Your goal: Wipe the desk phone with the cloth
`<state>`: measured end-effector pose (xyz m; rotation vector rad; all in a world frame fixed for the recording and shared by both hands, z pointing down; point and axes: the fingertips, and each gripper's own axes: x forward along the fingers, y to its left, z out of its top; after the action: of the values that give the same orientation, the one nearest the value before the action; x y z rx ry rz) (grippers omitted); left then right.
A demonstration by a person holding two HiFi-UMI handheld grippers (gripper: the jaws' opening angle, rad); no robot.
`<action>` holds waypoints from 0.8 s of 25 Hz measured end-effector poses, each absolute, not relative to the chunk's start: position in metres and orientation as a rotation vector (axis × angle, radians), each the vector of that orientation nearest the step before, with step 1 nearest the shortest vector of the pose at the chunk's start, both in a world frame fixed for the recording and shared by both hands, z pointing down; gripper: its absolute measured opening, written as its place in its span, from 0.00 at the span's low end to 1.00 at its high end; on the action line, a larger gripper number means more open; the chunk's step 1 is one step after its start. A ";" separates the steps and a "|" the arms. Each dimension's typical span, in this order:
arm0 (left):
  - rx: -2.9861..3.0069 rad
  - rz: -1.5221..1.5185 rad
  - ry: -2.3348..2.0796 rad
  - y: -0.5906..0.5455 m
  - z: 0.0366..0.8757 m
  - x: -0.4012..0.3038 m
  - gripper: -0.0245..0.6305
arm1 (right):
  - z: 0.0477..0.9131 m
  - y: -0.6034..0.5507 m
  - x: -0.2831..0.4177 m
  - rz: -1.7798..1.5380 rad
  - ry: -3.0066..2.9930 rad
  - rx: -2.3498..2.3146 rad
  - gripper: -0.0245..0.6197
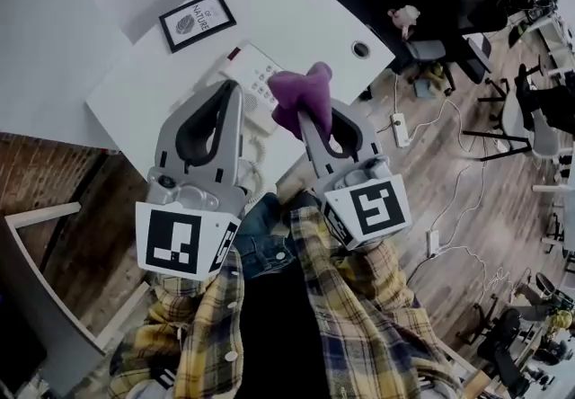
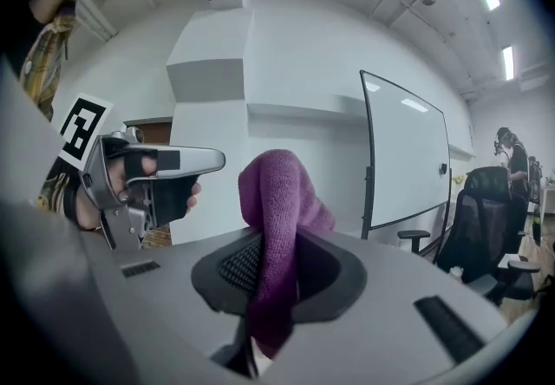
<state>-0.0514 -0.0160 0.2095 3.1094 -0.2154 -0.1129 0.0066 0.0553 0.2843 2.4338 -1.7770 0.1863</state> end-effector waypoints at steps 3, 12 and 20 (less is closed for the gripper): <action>3.098 -0.110 -0.271 -0.028 0.211 -0.052 0.06 | 0.284 0.044 0.012 0.182 -1.810 2.411 0.15; 3.065 -0.105 -0.573 -0.057 0.216 -0.050 0.06 | 0.294 0.002 0.037 0.185 -2.019 2.234 0.15; 2.969 -0.082 -0.988 -0.091 0.216 -0.020 0.06 | 0.298 -0.062 0.063 0.180 -2.328 1.862 0.15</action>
<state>-0.0202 -0.0914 0.2161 2.9686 -0.9879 -0.0823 0.0632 -0.0621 0.2976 1.8624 -2.3284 0.1804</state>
